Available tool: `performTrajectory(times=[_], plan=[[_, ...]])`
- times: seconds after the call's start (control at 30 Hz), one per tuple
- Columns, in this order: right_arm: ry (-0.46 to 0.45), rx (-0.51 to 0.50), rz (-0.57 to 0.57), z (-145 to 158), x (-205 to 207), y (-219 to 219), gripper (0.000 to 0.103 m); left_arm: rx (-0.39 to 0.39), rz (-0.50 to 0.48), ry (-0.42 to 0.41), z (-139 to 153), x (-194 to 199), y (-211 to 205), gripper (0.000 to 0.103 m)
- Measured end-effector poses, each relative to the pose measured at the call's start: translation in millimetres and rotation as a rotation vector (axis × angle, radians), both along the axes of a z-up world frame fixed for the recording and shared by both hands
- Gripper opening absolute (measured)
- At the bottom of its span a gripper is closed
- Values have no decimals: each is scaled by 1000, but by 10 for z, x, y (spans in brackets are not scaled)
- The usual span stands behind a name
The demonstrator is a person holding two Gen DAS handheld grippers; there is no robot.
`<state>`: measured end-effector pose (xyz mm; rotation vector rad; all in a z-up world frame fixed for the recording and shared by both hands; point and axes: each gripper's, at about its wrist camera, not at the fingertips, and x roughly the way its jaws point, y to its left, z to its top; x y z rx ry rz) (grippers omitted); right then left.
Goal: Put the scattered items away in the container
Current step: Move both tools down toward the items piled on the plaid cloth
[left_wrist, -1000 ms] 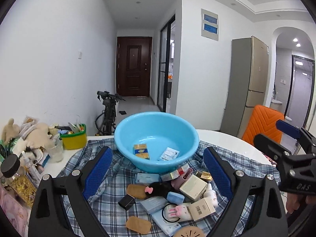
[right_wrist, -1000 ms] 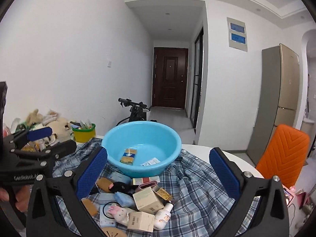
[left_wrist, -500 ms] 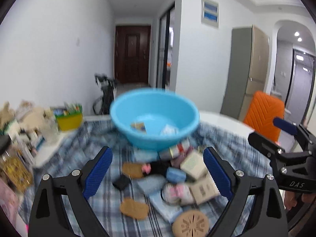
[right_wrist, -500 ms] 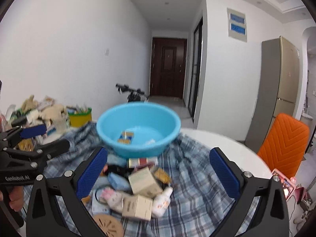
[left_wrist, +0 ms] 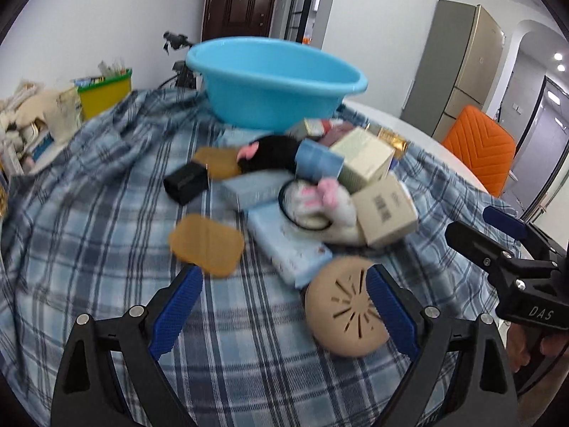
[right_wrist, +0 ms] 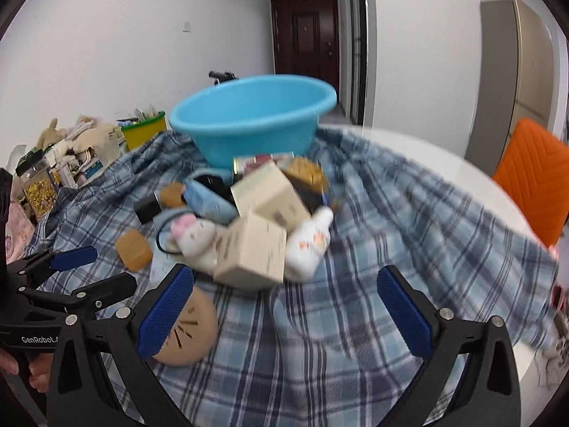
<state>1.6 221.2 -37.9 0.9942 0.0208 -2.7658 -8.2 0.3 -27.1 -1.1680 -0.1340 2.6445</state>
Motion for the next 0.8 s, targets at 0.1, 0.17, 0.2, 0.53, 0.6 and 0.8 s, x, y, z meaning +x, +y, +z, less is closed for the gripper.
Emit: performTrajectory(times=[0.1,0.17,0.2,0.53,0.6,0.8], plan=[[-9,-6,-6,-27,-1,27,103,4,-1,-22,-28,-21,-12,95],[-4,-3,-5,-25,8,28,103,-11,-6,-23,-10,-30,7,95],[1,1,-5,-16,10,20,103,-14,-13,-20,4,-33,17,95],[-7,14,-1,-25,30,28,102,-57,-212,-60,41,-335,280,95],[3,11,-11,2,63,60,102,-60,-237,-55,88,-433,300,95],[21,8,-41,60,108,160,102,-92,-249,-48,134,-644,318,95]])
